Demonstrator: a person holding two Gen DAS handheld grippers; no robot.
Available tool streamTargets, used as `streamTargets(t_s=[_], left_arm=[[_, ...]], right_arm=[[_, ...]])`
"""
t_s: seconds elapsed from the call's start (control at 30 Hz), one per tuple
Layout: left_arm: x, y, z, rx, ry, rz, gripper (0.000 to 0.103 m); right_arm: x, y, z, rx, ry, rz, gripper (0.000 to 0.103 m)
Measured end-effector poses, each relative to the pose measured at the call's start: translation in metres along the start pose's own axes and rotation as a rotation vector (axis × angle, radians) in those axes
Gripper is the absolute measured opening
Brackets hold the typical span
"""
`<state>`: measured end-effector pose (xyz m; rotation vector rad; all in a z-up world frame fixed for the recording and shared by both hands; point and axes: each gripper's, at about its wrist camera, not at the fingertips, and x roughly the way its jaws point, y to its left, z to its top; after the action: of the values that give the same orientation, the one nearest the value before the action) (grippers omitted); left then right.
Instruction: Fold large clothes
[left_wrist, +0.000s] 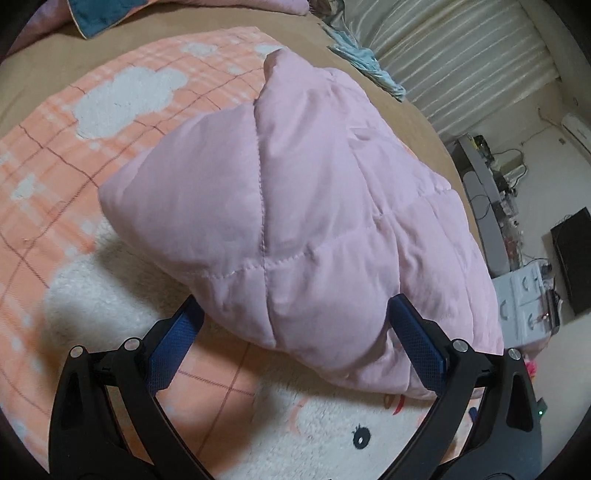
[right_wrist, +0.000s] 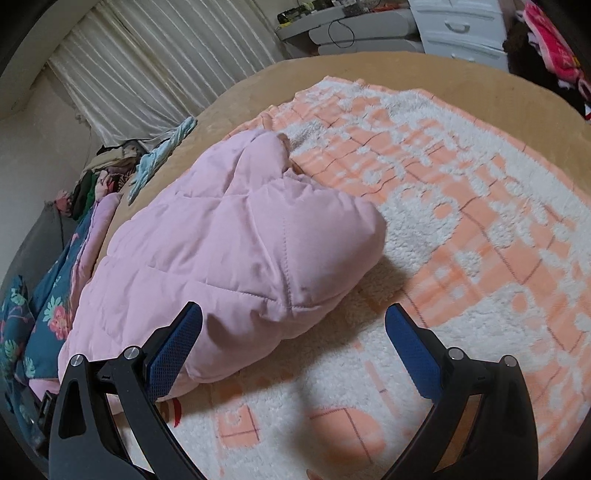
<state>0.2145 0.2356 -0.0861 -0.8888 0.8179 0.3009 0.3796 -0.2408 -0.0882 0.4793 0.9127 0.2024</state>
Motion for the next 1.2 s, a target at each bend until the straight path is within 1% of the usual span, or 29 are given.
streamTargets(t_s=[0.23,0.5,0.67,0.77,0.97,1.0,1.07,1.13,1.17,1.2], left_arm=[[0.012,0.002,0.006,-0.065,-0.003,-0.051,0.095],[0.029,0.009,0.014,-0.152,-0.007,-0.112,0.095],[0.035,0.006,0.015,-0.147,-0.032,-0.117,0.095],[0.035,0.002,0.012,-0.136,-0.048,-0.119,0.095],[0.034,-0.004,0.015,-0.111,-0.071,-0.115,0.095],[0.034,-0.005,0.014,-0.11,-0.076,-0.113,0.095],[0.033,-0.007,0.014,-0.11,-0.086,-0.108,0.095],[0.031,-0.01,0.013,-0.104,-0.092,-0.105,0.095],[0.031,-0.011,0.013,-0.1,-0.094,-0.103,0.095],[0.03,-0.013,0.013,-0.096,-0.097,-0.102,0.095]], right_arm=[[0.022,0.001,0.005,0.064,0.034,0.074,0.099],[0.05,0.0,0.016,0.117,0.06,0.131,0.099],[0.065,-0.003,0.019,0.136,0.06,0.178,0.099],[0.071,-0.003,0.023,0.145,0.061,0.194,0.099],[0.078,0.002,0.028,0.134,0.062,0.222,0.099],[0.079,0.002,0.028,0.129,0.06,0.229,0.098],[0.082,0.003,0.029,0.125,0.06,0.251,0.092],[0.081,0.005,0.029,0.112,0.06,0.273,0.076],[0.079,0.007,0.03,0.096,0.053,0.278,0.074],[0.077,0.009,0.03,0.082,0.046,0.283,0.068]])
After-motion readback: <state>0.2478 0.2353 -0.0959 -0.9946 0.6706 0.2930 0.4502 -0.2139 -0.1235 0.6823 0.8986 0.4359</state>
